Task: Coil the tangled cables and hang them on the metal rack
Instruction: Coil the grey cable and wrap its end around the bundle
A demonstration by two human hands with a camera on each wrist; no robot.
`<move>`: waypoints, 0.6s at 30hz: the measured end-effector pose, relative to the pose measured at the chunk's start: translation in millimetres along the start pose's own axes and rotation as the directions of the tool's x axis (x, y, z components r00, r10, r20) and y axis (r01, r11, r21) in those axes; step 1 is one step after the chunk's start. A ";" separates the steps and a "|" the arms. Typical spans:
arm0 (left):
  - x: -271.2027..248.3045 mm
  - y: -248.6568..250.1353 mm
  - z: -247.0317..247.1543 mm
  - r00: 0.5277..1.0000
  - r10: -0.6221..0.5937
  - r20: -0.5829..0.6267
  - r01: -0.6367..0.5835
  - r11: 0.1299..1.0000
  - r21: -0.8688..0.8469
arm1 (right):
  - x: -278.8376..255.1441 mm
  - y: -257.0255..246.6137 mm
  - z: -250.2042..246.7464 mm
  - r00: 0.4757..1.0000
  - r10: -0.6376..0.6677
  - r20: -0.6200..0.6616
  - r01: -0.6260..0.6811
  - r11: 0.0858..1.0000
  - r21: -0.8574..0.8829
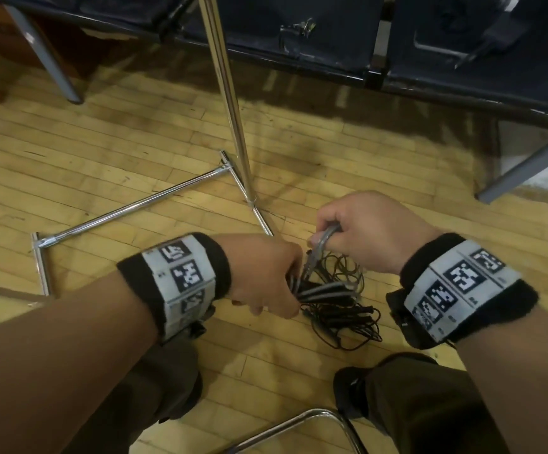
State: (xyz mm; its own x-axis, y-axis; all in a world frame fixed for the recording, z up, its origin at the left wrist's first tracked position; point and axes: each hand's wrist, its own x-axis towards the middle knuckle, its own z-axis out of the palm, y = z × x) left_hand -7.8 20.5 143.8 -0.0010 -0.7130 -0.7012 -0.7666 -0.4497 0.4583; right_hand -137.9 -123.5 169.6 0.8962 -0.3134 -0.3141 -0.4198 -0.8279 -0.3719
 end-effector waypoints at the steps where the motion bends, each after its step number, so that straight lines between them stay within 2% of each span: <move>1: 2.9 0.0 3.5 0.999 -0.042 -0.027 0.042 0.999 0.022 | -1.6 -8.3 -0.2 0.998 -0.045 -0.046 0.043 0.997 -0.059; 4: 10.3 -10.3 -4.3 0.976 -0.146 -0.163 0.133 0.987 -0.087 | -8.9 -30.6 -1.9 0.980 -0.138 -0.146 0.122 0.986 -0.114; 6: 13.3 -27.7 -18.5 0.930 -0.203 -0.305 0.106 0.946 -0.305 | -11.2 -34.8 -3.6 0.983 -0.130 -0.132 0.125 0.991 -0.046; 8: 10.9 -44.7 -32.7 0.877 -0.259 -0.404 -0.028 0.813 -0.581 | -10.2 -30.2 -5.2 0.997 -0.056 -0.057 0.060 0.996 0.067; 9: 8.6 -50.3 -37.7 0.874 -0.262 -0.411 -0.104 0.724 -0.682 | -8.6 -25.0 -4.9 1.000 -0.016 -0.018 0.018 0.994 0.111; 11: 4.4 -54.6 -41.8 0.910 -0.189 -0.370 -0.206 0.569 -0.796 | -5.1 -14.2 -1.9 0.999 0.024 0.040 -0.029 0.989 0.145; 13: 3.6 -49.9 -41.1 0.936 -0.069 -0.346 -0.279 0.456 -0.845 | -2.5 -4.9 4.1 0.995 0.036 0.098 -0.054 0.981 0.185; 16: 3.8 -38.5 -39.4 0.927 0.038 -0.372 -0.366 0.296 -0.882 | 0.0 3.0 12.3 0.986 0.033 0.164 -0.079 0.956 0.284; 18: 2.0 -30.8 -38.6 0.910 0.098 -0.404 -0.415 0.266 -0.870 | 1.0 6.7 16.7 0.983 0.032 0.178 -0.090 0.941 0.327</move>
State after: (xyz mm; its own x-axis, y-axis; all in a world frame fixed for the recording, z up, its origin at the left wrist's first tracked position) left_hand 40.6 12.2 149.4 0.1831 -0.9098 -0.3724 0.3547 -0.2921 0.8882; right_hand -142.2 -121.6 152.2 0.8423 -0.2520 -0.4765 -0.5226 -0.5987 -0.6071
